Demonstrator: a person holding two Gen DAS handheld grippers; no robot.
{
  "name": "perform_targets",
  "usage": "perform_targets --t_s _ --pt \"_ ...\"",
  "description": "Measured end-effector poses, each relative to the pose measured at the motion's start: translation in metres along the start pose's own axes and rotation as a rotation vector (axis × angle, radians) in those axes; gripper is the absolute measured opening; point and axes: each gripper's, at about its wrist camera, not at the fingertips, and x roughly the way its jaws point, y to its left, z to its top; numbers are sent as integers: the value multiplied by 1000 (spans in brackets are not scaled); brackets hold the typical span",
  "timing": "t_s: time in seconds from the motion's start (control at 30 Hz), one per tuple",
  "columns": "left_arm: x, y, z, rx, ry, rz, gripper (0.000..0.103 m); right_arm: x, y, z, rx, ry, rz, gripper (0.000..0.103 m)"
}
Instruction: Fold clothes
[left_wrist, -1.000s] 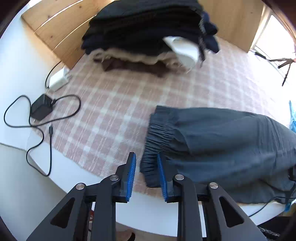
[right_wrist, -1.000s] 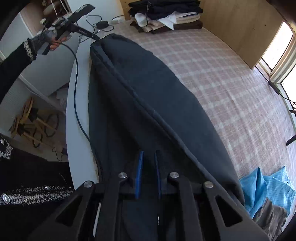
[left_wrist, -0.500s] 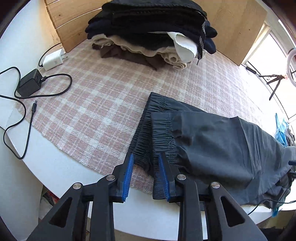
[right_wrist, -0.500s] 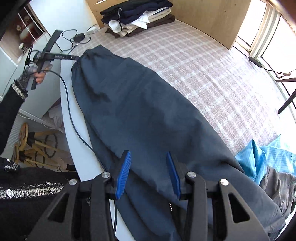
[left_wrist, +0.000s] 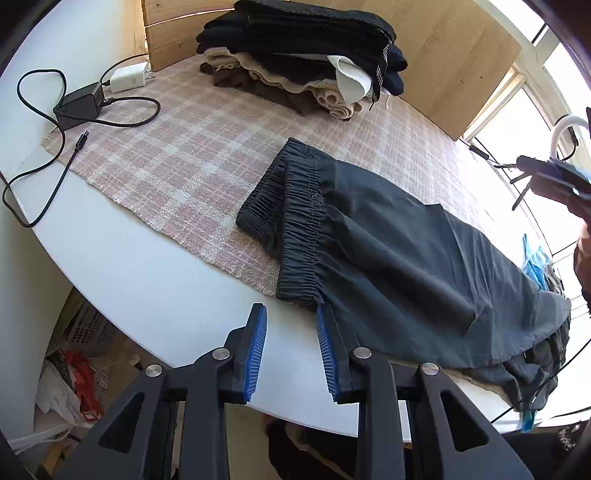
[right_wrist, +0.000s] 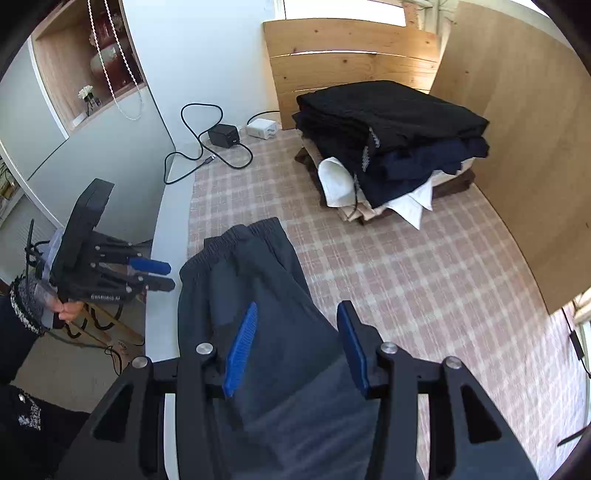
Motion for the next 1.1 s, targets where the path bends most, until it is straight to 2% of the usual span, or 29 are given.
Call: perform_targets --t_s 0.07,0.2,0.33,0.37,0.4,0.43,0.5,0.7,0.77,0.83,0.93,0.97,1.0,1.03,1.1 --pt "7 -1 0 -18 1 -8 27 48 7 32 -32 37 46 45" --pt "12 4 5 -14 -4 -18 31 126 29 56 -125 165 94 45" --pt "5 3 12 24 -25 -35 31 154 40 49 -214 241 103 42" --pt "4 2 14 34 -30 -39 29 155 39 47 -207 247 112 36" --pt "2 2 15 43 -35 -43 18 155 37 44 -196 256 128 12" --pt "0 2 17 53 -40 -47 13 154 35 42 -185 265 143 7" --pt "-3 1 20 72 -51 -55 8 140 34 41 -182 226 137 6" --pt "-13 0 30 129 -82 -80 7 99 27 49 -150 137 111 5" --pt "-14 -2 34 153 -83 -77 7 99 25 53 -149 154 81 6" --pt "-14 -5 39 178 -82 -72 6 112 22 52 -163 212 65 13" --pt "0 -7 41 206 -55 -35 6 124 20 49 -167 207 60 16" --pt "5 -4 44 207 -45 -29 6 129 20 49 -162 215 65 16" --pt "10 -2 47 208 -34 -25 6 133 20 50 -157 216 64 6" --pt "11 1 48 210 -33 -20 6 136 20 51 -155 217 66 2" --pt "13 4 51 217 -27 -6 6 141 21 55 -150 209 50 2"
